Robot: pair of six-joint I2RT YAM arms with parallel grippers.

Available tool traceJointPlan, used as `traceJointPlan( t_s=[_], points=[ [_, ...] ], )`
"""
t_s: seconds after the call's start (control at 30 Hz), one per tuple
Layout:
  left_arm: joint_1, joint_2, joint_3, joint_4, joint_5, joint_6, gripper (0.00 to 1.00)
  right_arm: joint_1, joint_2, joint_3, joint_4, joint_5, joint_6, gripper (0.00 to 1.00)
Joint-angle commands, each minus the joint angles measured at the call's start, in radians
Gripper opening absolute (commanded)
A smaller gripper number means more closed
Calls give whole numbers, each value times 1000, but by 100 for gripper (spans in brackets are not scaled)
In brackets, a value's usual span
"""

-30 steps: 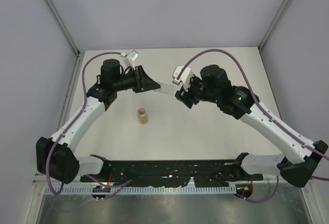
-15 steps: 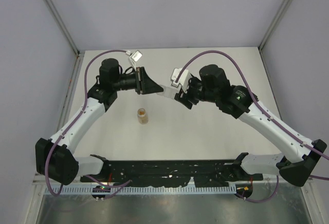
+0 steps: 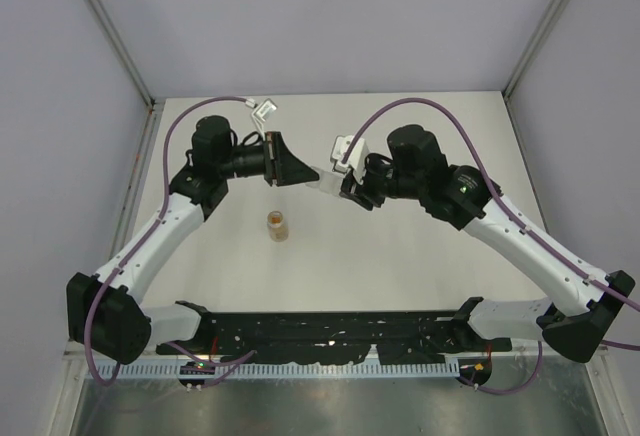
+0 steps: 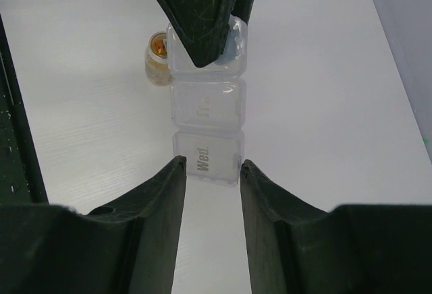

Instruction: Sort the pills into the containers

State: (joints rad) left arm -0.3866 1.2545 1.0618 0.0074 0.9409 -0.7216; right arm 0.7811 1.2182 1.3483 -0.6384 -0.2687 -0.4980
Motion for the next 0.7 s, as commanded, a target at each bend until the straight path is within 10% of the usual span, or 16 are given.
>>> traceJointPlan(
  t_s=[0.0, 0.67],
  points=[
    [-11, -26, 1, 48, -13, 1, 0, -2, 1, 41, -6, -72, 3, 41],
    [-12, -15, 18, -63, -154, 60, 0, -2, -32, 28, -52, -218, 9, 37]
  ],
)
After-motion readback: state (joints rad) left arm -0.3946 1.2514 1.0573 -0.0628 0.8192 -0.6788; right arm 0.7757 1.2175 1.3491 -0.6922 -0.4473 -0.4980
